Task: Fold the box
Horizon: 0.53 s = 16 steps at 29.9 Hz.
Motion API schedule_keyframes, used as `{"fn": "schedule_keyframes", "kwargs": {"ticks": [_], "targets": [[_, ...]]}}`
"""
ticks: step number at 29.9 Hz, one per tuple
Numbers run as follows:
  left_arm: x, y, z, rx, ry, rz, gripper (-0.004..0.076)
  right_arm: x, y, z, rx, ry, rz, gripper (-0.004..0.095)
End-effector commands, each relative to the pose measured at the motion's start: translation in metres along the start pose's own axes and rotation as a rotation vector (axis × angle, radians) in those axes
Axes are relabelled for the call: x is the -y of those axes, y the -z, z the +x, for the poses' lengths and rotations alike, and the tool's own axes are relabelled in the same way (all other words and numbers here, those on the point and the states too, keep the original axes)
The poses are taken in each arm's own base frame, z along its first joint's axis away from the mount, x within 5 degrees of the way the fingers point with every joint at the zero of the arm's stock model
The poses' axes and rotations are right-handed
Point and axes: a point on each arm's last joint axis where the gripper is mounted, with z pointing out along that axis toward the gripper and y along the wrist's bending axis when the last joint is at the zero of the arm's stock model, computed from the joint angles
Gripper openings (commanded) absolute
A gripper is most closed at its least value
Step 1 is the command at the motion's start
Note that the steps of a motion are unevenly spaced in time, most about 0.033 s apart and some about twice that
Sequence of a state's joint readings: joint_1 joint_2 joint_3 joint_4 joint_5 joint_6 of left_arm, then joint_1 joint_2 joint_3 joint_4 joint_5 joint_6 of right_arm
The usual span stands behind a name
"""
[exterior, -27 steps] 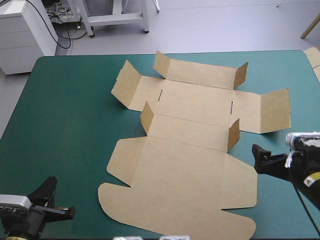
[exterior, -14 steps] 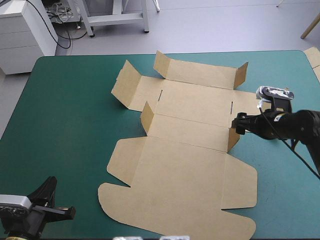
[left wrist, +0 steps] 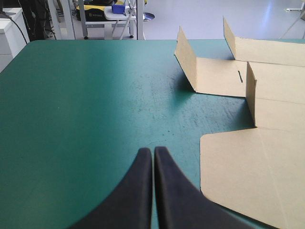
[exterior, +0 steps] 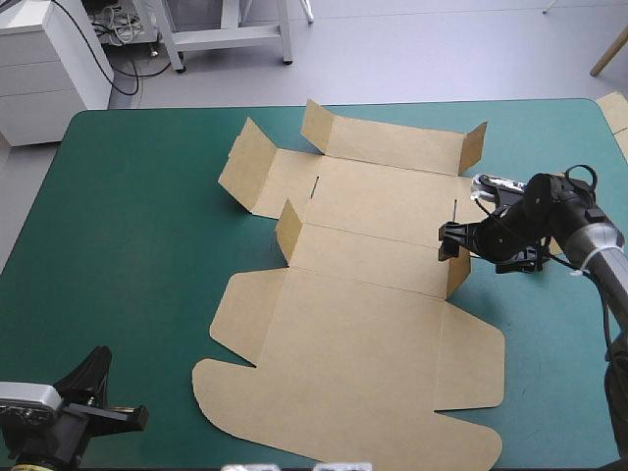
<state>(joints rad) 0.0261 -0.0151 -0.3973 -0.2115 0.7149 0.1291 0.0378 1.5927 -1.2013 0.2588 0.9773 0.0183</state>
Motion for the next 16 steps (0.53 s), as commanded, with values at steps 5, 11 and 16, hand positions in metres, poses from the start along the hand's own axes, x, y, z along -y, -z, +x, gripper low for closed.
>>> {"fn": "schedule_keyframes", "kwargs": {"ticks": [5,11,16], "targets": [[0.001,0.007,-0.014,0.115,0.01,0.006,-0.0008,-0.015,0.005,-0.007,0.053,0.039,-0.022,0.0881],[0.001,0.007,-0.014,0.115,0.01,0.006,-0.0008,-0.026,0.002,-0.005,0.069,0.069,0.011,0.0573],[0.001,0.007,-0.014,0.115,0.007,0.006,-0.0008,-0.026,0.002,-0.003,0.046,0.106,0.036,0.0026]]}}
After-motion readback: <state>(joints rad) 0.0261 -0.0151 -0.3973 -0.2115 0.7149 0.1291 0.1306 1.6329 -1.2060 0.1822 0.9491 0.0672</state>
